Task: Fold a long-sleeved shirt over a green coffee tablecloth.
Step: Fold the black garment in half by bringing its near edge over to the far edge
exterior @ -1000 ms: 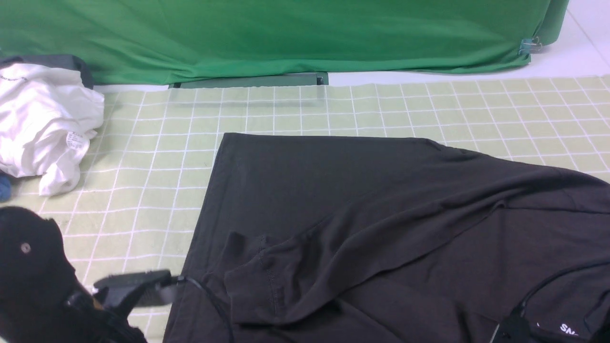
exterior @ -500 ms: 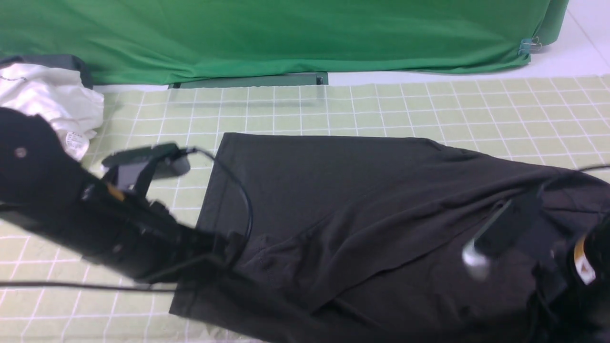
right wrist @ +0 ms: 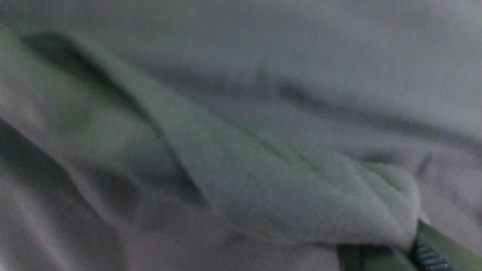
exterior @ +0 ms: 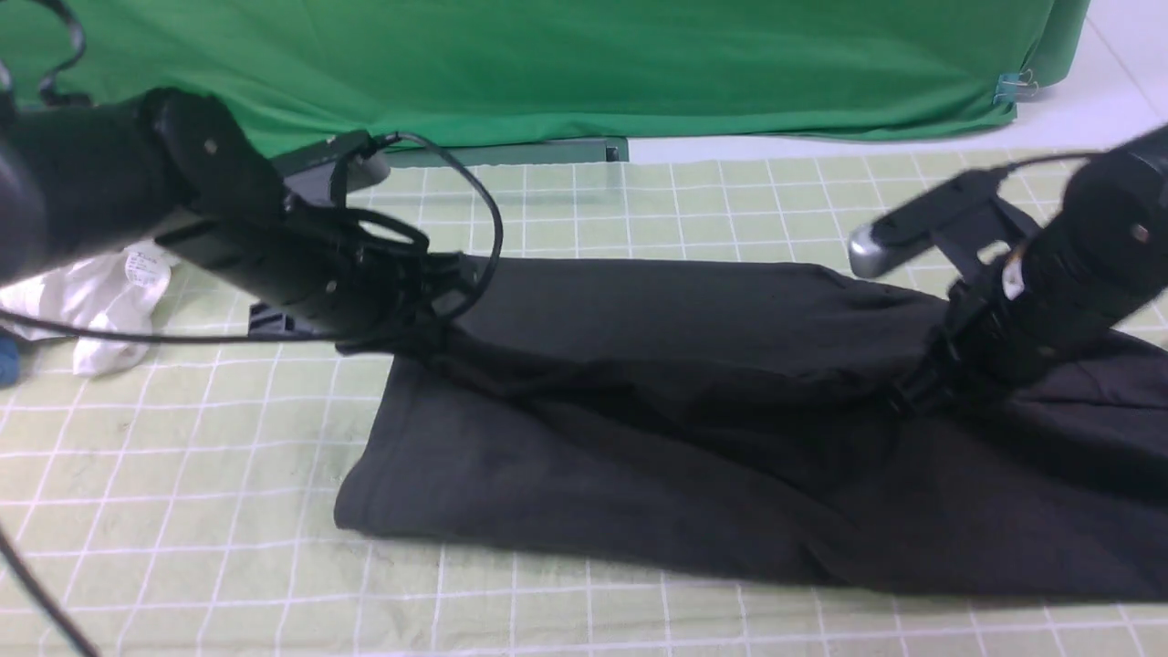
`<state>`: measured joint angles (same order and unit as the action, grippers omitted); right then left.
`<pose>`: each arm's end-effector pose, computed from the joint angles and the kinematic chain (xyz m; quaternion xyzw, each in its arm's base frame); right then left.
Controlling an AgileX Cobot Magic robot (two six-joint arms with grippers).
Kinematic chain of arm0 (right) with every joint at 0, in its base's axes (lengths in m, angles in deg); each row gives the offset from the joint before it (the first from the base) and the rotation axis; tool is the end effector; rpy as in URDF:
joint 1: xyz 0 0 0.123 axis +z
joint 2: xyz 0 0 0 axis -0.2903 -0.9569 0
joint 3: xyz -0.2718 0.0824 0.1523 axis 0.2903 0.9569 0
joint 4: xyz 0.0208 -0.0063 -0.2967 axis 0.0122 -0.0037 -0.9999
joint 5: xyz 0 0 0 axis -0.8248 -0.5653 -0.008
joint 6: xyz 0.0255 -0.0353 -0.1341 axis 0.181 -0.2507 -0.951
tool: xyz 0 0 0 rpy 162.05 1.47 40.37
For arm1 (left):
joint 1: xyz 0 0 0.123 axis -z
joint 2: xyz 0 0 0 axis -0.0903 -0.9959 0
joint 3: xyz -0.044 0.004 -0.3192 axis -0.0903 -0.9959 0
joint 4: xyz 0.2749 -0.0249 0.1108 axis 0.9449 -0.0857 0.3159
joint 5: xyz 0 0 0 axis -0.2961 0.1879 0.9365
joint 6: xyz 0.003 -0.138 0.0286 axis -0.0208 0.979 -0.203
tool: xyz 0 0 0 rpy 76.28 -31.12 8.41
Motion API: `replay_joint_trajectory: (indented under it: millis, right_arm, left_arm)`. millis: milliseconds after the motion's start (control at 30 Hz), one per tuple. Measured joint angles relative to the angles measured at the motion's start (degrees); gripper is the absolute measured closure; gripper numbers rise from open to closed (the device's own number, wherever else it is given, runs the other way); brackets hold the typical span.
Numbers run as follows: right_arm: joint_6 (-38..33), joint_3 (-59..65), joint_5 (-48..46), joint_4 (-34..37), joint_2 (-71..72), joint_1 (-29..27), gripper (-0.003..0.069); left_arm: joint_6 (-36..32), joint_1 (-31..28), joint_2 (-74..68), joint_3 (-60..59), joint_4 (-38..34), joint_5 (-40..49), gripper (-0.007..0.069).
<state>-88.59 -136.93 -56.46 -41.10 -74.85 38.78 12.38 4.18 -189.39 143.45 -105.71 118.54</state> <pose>0.3744 0.1465 0.1883 -0.2391 0.9488 0.0144 0.2061 0.4172 -0.1060 0.1881 -0.0385 0.9637 -0.1782 0.1950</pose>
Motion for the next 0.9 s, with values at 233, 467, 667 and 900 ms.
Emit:
replay_joint_trajectory:
  millis: [233,467,667,900]
  right_arm:
    - [0.0,-6.8,3.8,0.0,-8.1,-0.5,0.0628]
    - [-0.1,-12.6,4.8,0.1,-13.3,-3.5,0.0628]
    - [-0.1,-13.1,9.1,0.1,-16.0,-5.8,0.0627]
    - [-0.1,-13.1,11.8,0.2,-18.8,-6.1,0.0604]
  left_arm:
    - [0.0,-2.0,-6.5,8.0,-0.7,-0.1,0.0595]
    - [-0.2,-5.5,-10.9,11.5,-4.6,-0.3,0.0595]
    - [-2.4,-5.7,-13.2,11.5,-7.1,-5.1,0.0595]
    - [-2.4,-5.7,-15.5,11.5,-7.7,-8.7,0.0595]
